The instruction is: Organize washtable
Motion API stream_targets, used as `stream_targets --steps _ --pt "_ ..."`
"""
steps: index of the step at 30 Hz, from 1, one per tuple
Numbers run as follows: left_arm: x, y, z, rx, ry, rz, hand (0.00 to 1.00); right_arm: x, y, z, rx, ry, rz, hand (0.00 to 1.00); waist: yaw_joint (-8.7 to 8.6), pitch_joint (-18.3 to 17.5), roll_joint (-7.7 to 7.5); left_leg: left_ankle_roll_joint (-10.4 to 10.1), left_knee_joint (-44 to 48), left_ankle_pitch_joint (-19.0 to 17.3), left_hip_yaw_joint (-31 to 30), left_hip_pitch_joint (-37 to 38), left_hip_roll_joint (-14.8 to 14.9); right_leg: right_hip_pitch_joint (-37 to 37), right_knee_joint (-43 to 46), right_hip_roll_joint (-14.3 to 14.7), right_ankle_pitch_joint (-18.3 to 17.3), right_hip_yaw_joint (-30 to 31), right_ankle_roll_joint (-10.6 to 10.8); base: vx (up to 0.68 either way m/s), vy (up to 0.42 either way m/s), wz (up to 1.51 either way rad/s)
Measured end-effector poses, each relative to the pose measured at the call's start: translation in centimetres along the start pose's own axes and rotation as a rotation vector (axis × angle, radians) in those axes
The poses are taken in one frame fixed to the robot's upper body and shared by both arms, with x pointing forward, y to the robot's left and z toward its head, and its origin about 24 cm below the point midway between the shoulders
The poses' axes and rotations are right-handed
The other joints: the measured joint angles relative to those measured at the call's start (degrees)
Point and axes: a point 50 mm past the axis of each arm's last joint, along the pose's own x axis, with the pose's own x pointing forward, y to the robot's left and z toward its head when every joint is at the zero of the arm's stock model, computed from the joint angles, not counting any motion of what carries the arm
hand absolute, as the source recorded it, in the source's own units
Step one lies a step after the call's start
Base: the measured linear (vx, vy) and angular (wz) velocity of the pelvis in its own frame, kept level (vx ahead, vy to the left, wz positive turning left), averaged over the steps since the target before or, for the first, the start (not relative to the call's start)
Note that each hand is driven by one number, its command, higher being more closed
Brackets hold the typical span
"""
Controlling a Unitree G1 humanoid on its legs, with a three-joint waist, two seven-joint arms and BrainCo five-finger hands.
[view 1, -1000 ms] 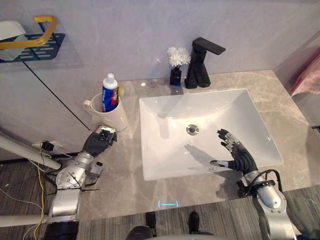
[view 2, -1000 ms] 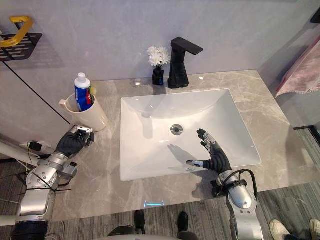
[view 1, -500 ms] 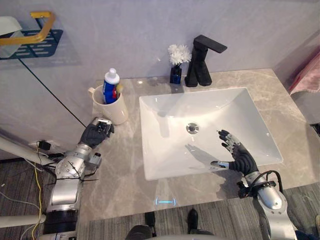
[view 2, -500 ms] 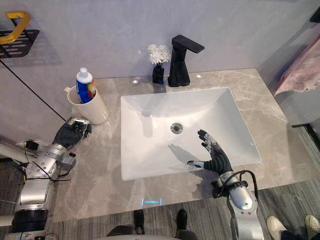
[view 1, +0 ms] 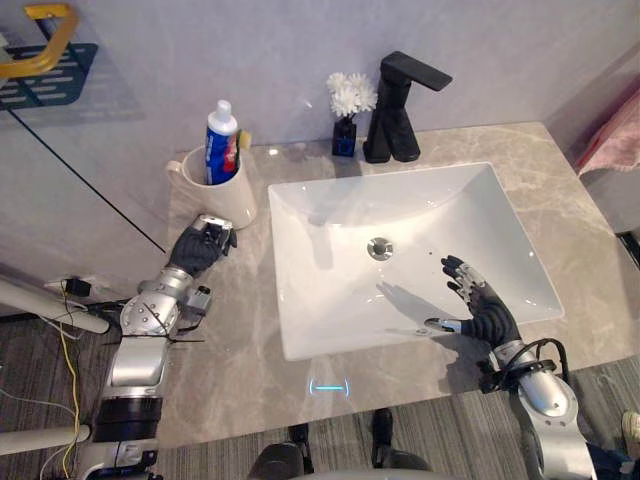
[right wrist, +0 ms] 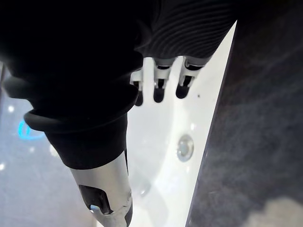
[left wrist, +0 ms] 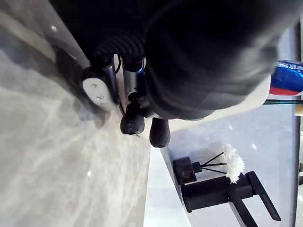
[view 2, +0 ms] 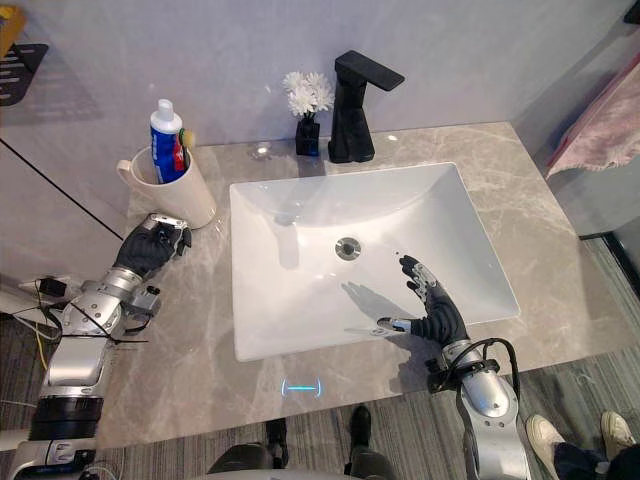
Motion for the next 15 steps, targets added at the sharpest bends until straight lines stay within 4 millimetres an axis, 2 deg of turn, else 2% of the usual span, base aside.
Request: stream_targets --steps 6,15 --pt "0.24 0.02 0.29 -0.006 -0.015 0.005 1.0 0.03 -0.01 0.05 0.0 -0.003 -0.001 0.0 0.04 0.23 0.24 -0.01 0.14 -0.01 0.64 -0.08 0.84 -0.48 -0.06 0.91 1.33 0.19 -0.18 0.03 -0.025 -0.06" --pt "0.56 0.19 0.82 -0.002 -0.045 0.025 1.0 0.01 -0.23 0.66 -0.01 -0.029 -0.01 0.0 0.21 1.55 0.28 0.1 0.34 0.06 1.24 -0.03 0.78 -0.69 -0.24 0.93 1.39 1.3 -0.21 0.02 -0.014 -0.04"
